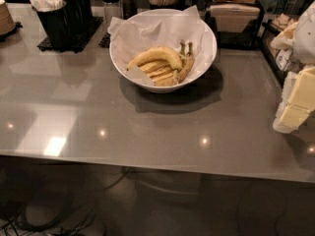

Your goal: Pick banana from white bowl

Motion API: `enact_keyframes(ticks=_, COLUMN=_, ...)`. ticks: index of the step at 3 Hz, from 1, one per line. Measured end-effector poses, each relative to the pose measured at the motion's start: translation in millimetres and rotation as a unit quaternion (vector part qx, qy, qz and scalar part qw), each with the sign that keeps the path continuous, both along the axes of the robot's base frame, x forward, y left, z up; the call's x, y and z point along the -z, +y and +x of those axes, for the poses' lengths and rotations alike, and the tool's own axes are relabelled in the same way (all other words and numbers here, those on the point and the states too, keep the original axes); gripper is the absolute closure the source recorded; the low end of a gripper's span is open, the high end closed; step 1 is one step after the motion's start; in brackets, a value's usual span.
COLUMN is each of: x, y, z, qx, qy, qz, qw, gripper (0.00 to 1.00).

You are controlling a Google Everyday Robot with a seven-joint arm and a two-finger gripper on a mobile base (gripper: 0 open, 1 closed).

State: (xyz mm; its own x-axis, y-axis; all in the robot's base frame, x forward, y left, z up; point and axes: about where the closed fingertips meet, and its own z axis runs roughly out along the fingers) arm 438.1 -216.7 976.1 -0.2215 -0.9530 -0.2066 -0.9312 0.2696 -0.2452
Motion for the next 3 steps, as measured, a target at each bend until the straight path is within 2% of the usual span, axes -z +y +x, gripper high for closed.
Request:
enact_keyframes(ticks=1, x=0.0, y=0.0, z=0.0, qx=0.0, qy=0.0, qz=0.0, qw=1.0, gripper=0.0)
enact_keyframes(ticks=2, x=-6.1, y=7.5, z=5.7, qx=-0.01, qy=-0.01, qz=0.024, qw=0.9996, gripper=0.0)
enact_keyframes(ticks=3, x=-15.5, y=29.1, z=30.7, qx=-0.039, qy=-0.009, qz=0.087, qw=0.9954, gripper=0.0)
